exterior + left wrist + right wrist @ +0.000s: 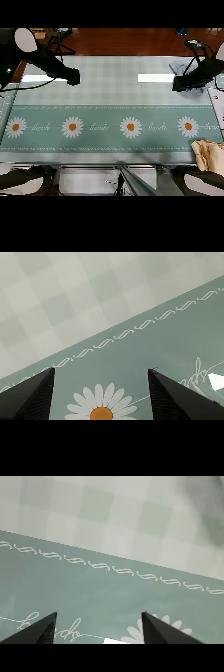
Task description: Fold the shirts.
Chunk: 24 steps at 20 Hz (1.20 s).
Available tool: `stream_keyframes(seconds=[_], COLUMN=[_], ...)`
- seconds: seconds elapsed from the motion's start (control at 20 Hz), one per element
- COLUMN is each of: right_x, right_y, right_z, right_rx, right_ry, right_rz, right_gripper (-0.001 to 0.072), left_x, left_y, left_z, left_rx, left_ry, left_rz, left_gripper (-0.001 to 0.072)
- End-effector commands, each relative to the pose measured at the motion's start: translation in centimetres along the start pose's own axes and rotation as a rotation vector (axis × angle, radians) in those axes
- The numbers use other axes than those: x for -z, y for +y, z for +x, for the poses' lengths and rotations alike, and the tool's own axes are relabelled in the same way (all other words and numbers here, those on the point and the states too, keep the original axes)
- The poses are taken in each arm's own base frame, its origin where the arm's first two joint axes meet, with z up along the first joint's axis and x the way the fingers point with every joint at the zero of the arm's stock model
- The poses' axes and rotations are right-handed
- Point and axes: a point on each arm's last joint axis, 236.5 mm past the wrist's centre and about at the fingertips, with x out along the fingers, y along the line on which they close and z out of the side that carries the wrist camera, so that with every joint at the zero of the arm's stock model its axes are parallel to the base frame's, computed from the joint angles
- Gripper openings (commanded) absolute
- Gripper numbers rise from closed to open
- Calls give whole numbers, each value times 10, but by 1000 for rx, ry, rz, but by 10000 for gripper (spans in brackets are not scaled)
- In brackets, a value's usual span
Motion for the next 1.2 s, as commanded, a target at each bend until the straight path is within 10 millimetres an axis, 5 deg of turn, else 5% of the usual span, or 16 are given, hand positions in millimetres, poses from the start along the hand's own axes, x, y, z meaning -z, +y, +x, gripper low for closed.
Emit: stream_keyframes(seconds=[0.0, 0.25, 0.4, 0.5, 0.75, 0.95, 1.15], right_x=[-4, -55, -106, -118, -78, -52, -57], right_y=[1, -14, -85, -136, -225, -259, -268], right_z=[0, -6, -31, -42, 25, 71, 102], right_rx=[-3, 61, 345, 488, 477, 412, 328], right_ry=[-16, -232, -475, -576, -458, -397, -435], right_rz=[0, -6, 105, 243, 515, 674, 761], right_gripper=[582, 581, 580, 581, 582, 583, 582], left_x=[0, -32, -42, -56, -60, -61, -61], left_y=[0, 4, 7, 11, 10, 2, 2], left_z=[0, -2, -3, -6, -7, -7, -7], left_rx=[-1, -18, -26, -36, -32, 2, 2], left_ry=[0, -133, -177, -236, -254, -259, -259], left_rz=[0, 0, 0, -2, -7, -17, -17], left_gripper=[720, 720, 720, 720, 720, 720, 720])
